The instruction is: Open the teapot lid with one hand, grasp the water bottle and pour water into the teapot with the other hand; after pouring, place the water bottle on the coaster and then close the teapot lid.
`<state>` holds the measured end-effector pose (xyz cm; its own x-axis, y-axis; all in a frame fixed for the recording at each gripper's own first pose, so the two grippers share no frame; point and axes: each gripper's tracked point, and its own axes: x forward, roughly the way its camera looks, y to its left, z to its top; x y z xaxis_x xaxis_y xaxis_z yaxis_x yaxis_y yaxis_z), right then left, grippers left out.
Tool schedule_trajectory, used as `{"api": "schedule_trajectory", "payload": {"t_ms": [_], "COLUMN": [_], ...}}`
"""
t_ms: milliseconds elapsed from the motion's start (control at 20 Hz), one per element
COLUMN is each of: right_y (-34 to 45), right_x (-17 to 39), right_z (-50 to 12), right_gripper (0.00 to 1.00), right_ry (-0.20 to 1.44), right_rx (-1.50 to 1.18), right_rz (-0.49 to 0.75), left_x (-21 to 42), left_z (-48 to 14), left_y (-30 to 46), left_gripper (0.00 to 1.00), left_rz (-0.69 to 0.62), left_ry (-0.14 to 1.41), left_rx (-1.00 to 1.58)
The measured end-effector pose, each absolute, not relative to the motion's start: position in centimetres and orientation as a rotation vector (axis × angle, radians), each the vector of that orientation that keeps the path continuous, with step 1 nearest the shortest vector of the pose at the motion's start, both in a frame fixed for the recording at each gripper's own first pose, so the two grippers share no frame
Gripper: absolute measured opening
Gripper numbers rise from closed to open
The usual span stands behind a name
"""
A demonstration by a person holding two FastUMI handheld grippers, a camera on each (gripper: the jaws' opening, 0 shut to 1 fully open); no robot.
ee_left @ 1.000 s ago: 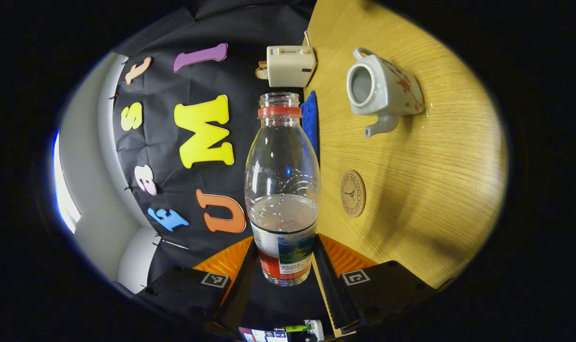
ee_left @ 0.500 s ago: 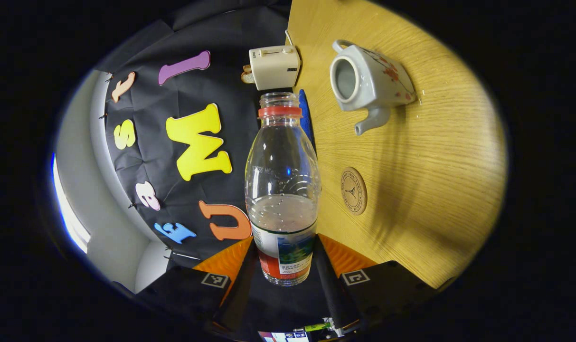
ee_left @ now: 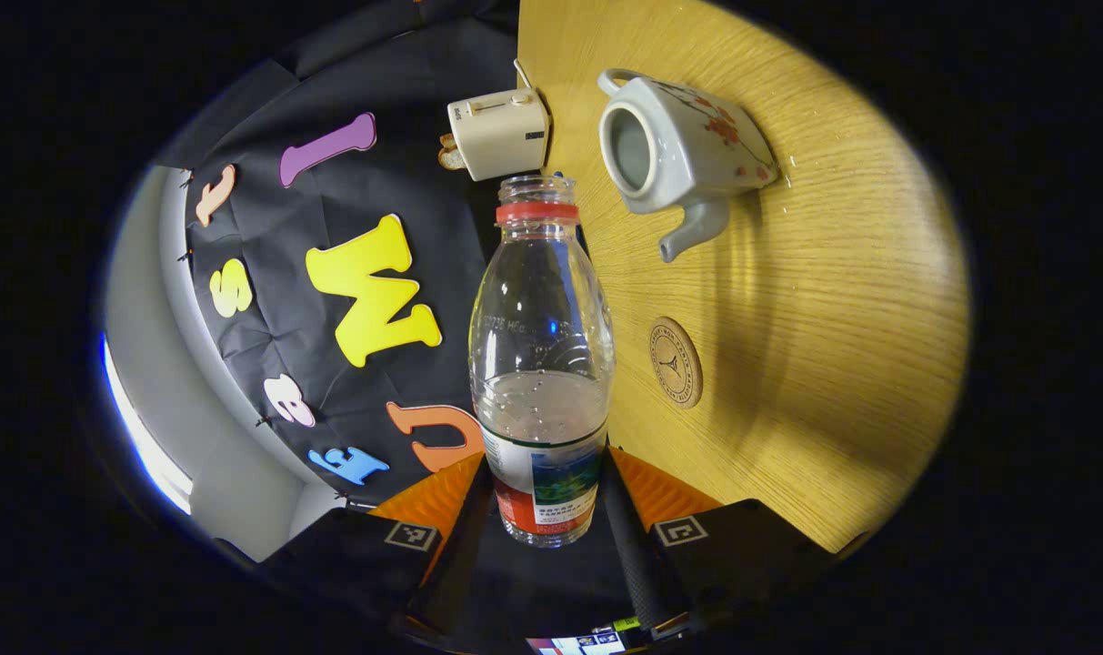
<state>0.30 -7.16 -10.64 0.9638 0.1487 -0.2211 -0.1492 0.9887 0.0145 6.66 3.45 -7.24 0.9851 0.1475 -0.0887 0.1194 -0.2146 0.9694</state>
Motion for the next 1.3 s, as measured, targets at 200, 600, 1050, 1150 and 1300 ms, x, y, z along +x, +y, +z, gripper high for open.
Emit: {"api": "schedule_trajectory", "payload": {"t_ms": [200, 600, 1050, 1150, 1300], "right_y": [-7.6, -7.5, -7.3, -7.4, -7.4], "right_x": [0.2, 0.2, 0.0, 0.1, -0.1], "right_z": [-10.6, -10.7, -10.7, -10.7, -10.7], "right_gripper": [0.0, 0.0, 0.0, 0.0, 0.0], "right_ry": [0.224, 0.224, 0.222, 0.22, 0.221], "right_rx": [0.001, 0.001, -0.002, 0.0, -0.001], "right_rz": [0.14, 0.144, 0.15, 0.148, 0.149], "left_x": [7.0, 6.7, 6.8, 6.9, 6.9], "left_z": [-7.1, -6.9, -6.0, -6.1, -5.9], "left_y": [3.6, 3.4, 3.2, 3.4, 3.5], "left_gripper": [0.71, 0.71, 0.71, 0.71, 0.71], "left_rz": [0.023, 0.028, 0.034, 0.038, 0.042], "left_ry": [0.194, 0.184, 0.175, 0.179, 0.18], "left_rx": [1.809, 1.864, 1.909, 1.913, 1.928]}}
